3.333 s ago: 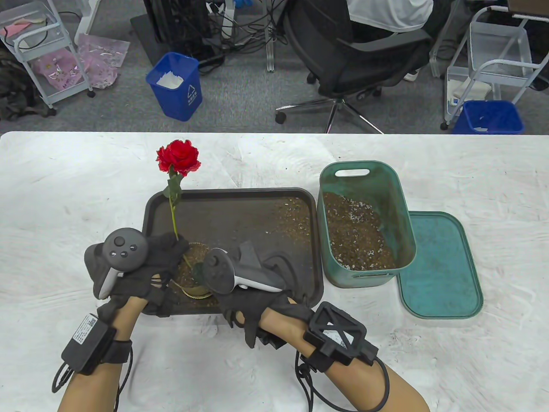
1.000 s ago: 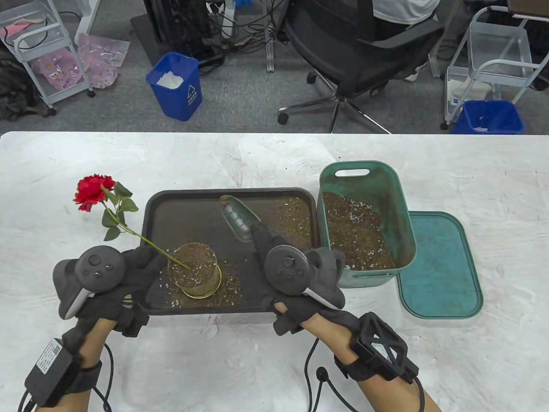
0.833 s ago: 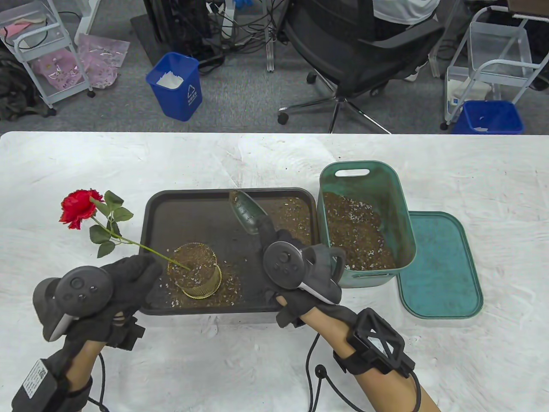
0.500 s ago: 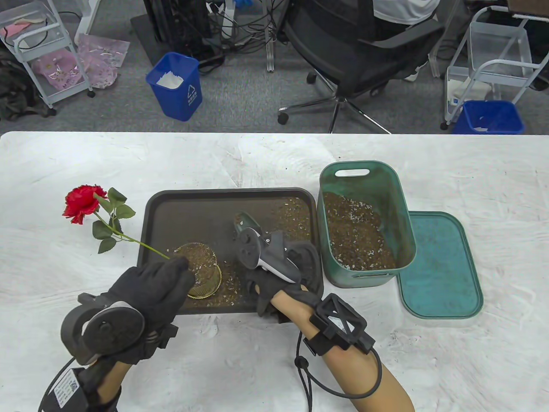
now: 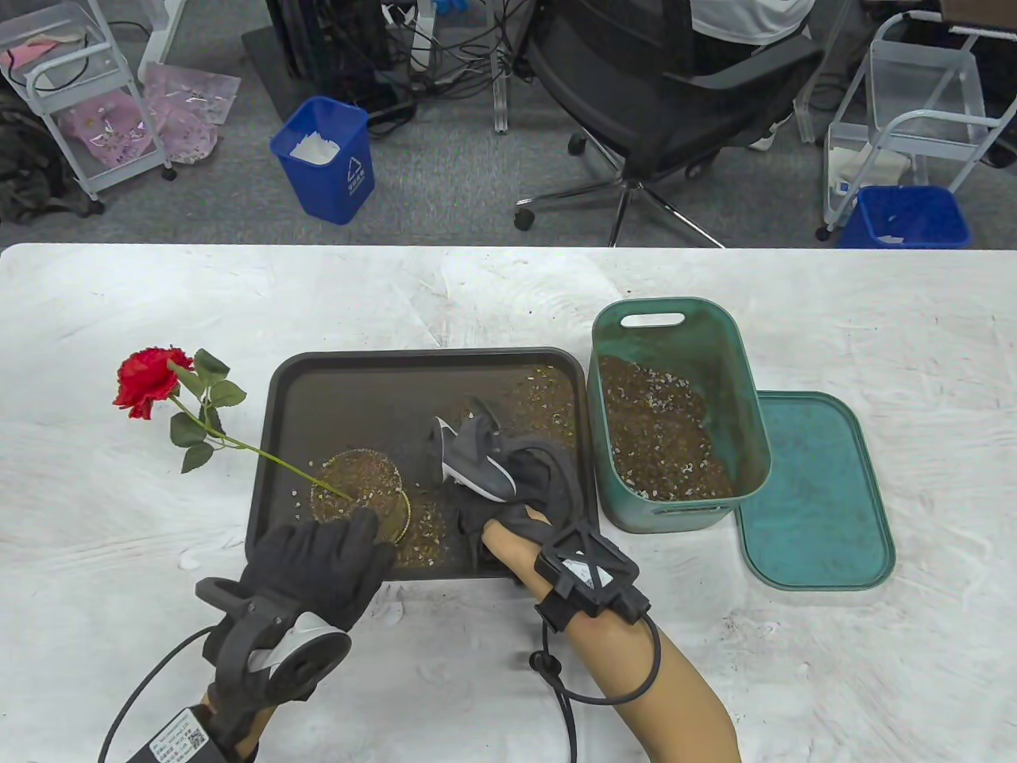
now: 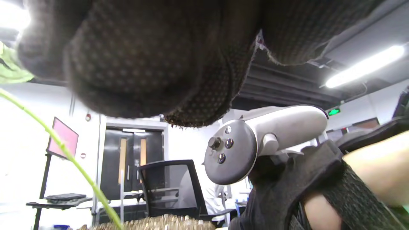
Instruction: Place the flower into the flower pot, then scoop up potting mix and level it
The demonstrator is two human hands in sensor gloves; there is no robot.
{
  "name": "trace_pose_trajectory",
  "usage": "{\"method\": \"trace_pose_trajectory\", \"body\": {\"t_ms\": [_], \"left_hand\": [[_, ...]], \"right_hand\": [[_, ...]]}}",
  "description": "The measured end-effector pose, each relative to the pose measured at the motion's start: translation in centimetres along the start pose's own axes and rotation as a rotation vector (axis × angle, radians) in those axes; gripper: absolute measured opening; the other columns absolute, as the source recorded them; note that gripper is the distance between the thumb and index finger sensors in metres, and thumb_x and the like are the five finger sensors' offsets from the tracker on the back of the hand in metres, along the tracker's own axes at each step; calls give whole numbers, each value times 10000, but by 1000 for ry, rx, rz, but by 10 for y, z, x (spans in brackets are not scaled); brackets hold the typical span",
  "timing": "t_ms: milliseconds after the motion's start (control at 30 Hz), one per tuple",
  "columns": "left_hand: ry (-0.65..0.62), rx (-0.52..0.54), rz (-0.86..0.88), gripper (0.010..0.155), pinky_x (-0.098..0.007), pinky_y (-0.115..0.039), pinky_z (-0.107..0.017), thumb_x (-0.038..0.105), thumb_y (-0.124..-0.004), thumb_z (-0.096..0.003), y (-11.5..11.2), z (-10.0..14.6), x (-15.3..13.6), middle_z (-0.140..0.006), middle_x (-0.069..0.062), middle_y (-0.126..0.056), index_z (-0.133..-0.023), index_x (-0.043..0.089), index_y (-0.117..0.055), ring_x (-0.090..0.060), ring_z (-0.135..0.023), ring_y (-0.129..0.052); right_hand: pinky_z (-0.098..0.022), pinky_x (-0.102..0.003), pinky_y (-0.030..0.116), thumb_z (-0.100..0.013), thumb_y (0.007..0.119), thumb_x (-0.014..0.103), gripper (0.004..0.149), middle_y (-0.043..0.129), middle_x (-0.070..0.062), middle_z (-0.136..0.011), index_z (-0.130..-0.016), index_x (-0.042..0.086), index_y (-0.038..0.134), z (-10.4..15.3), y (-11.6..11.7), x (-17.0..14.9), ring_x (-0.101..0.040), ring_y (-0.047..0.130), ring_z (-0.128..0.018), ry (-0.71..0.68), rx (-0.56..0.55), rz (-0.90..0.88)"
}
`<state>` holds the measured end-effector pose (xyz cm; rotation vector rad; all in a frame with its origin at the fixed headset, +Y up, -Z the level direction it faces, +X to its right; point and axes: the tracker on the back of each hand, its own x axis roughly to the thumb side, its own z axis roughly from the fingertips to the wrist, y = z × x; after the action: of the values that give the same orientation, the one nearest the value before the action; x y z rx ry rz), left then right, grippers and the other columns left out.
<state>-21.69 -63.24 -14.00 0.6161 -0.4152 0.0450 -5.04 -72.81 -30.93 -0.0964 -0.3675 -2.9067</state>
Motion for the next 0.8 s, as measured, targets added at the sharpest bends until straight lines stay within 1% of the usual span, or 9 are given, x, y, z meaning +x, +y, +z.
{"method": "trace_pose_trajectory", "body": {"t_ms": [67, 167, 267, 367, 467, 567, 600, 700, 800], "left_hand": [[-9, -24, -23, 511, -401, -946, -302, 561, -785, -394, -5, 3, -1, -509, -2, -1081, -700, 201, -978, -176, -190, -1096], [-8, -49, -20, 513, -403, -946, -304, 562, -786, -393, -9, 6, -2, -514, -4, -1081, -702, 201, -977, -179, -194, -1098], [-7, -49, -10, 513, -405, -945, -308, 561, -785, -393, -10, 7, 0, -517, -3, -1080, -704, 200, -976, -181, -197, -1098], [-23, -48, -12, 513, -404, -944, -309, 561, -783, -394, -11, 7, 4, -520, -5, -1078, -706, 202, -974, -180, -201, -1098], [-35, -62, -13, 512, -405, -944, -312, 560, -783, -393, -16, 7, 9, -521, -4, -1078, -707, 202, -973, -182, -202, -1098], [-45, -81, -26, 513, -405, -944, -311, 561, -783, -393, -20, 7, 12, -522, -3, -1078, -707, 204, -973, -182, -203, -1099], [-47, -83, -29, 514, -406, -944, -313, 562, -782, -393, -21, 7, 13, -523, -5, -1078, -708, 203, -973, -182, -204, -1099], [-50, -91, -30, 512, -404, -944, -313, 561, -782, -392, -23, 7, 16, -522, 1, -1078, -707, 205, -973, -181, -204, -1100], [-47, -92, -35, 513, -404, -945, -314, 561, -782, -393, -24, 6, 17, -523, -5, -1078, -708, 205, -973, -182, -205, -1100]], "right_hand": [[-270, -475, 892, -449, 694, 434, 694, 801, -171, -811, -1020, 148, 423, 2, -1, 0, -301, 981, -427, 2, -29, 30], [-327, -504, 883, -446, 692, 445, 694, 750, -191, -869, -1022, 161, 429, 16, -12, -8, -336, 965, -508, -21, -109, 47], [-359, -512, 880, -444, 691, 447, 676, 742, -189, -898, -1018, 175, 461, 44, -30, -30, -350, 959, -562, -97, -239, -1], [-355, -520, 882, -441, 701, 439, 655, 766, -189, -891, -1009, 175, 511, 80, -48, -68, -357, 967, -555, -123, -414, -140], [-353, -530, 880, -440, 709, 426, 632, 781, -188, -885, -997, 170, 554, 117, -64, -122, -363, 973, -550, -96, -637, -302], [-369, -546, 873, -441, 714, 410, 600, 785, -175, -906, -988, 195, 594, 147, -71, -180, -374, 967, -581, -55, -848, -422], [-380, -554, 866, -441, 716, 406, 597, 774, -176, -922, -988, 201, 595, 152, -71, -194, -379, 958, -603, -37, -891, -448], [-406, -569, 849, -444, 716, 387, 560, 754, -161, -941, -957, 185, 620, 166, -62, -249, -386, 938, -638, 100, -1032, -552], [-407, -585, 841, -443, 731, 341, 498, 768, -168, -927, -909, 176, 669, 163, -48, -293, -400, 937, -632, 246, -1131, -600]]}}
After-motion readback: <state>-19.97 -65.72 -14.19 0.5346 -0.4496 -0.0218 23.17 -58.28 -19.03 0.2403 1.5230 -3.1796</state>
